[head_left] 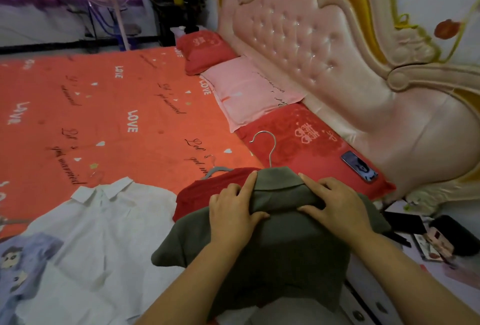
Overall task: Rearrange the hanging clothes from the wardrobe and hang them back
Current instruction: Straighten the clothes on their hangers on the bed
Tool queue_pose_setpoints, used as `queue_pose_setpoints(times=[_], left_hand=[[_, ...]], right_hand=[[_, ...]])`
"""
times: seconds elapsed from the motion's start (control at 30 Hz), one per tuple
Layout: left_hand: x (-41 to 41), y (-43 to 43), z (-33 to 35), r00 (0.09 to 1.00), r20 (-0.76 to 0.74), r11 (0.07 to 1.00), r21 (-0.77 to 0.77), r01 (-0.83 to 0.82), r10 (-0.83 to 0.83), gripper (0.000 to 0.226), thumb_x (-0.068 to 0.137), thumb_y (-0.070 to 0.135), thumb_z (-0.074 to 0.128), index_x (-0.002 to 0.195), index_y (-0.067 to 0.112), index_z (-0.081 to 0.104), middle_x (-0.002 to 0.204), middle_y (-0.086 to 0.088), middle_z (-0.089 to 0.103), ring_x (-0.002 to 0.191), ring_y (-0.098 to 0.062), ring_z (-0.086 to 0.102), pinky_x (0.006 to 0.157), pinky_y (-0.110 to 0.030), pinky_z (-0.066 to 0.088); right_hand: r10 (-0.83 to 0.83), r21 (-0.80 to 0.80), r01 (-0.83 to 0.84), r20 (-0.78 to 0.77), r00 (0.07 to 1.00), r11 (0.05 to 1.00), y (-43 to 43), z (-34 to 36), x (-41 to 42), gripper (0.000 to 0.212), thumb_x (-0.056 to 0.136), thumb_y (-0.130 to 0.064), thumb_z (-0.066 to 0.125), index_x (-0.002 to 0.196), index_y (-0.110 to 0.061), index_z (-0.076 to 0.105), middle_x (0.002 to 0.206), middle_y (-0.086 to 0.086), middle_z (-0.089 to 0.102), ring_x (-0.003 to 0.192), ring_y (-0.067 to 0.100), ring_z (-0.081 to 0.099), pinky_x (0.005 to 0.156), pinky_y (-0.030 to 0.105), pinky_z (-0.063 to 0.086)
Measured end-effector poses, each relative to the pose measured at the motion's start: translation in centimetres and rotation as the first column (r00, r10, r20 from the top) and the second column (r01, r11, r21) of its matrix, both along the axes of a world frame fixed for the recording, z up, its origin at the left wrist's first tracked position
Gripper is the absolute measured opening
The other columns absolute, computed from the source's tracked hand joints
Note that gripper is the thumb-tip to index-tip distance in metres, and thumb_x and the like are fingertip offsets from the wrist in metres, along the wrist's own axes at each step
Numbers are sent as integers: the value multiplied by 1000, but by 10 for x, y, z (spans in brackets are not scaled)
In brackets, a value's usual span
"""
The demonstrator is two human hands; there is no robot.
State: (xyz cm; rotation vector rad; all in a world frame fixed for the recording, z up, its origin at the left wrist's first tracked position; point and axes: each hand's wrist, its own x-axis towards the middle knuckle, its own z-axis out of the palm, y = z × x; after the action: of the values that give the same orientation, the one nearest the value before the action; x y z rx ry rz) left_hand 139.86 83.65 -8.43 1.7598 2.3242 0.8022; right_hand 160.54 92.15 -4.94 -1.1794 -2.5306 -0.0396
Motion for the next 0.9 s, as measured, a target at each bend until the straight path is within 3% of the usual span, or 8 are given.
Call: queue_pose_setpoints(times=[0.37,0.67,0.77,0.9], left_hand=[[-46,117,-42,982,-13,975,-121,-189,188,89,74,59,63,146,40,13,120,5,50,110,-15,43,89,-31,26],[-109,205,-98,910,-96,866,-282,-413,403,86,78,58,58,146,40,9,120,6,49,111,-16,43,93,-30,23],[-134,225,-133,888,-91,835,-308,-455,450,78,84,48,57,147,36,13,134,3,44,120,-19,40,102,-31,20],[-149,236,-178,862,-89,740,-474,-477,499,75,86,43,58,147,30,16,150,-5,28,135,-26,28,112,-39,16]], right_hand=[[178,-132,-177,-3,984,975,148,-39,-69,71,59,-30,88,124,-17,62,78,6,61,69,26,61,60,37,49],[332,-288,-326,-28,943,901,269,-120,-163,70,59,-32,87,122,-18,63,82,7,63,76,29,61,66,39,49],[322,-337,-292,35,946,895,302,-168,-199,69,70,-39,78,132,-24,53,99,6,61,94,28,58,81,40,44],[293,-501,-146,228,928,853,314,-231,-232,73,83,-46,62,145,-27,29,130,4,46,122,23,42,100,37,33]])
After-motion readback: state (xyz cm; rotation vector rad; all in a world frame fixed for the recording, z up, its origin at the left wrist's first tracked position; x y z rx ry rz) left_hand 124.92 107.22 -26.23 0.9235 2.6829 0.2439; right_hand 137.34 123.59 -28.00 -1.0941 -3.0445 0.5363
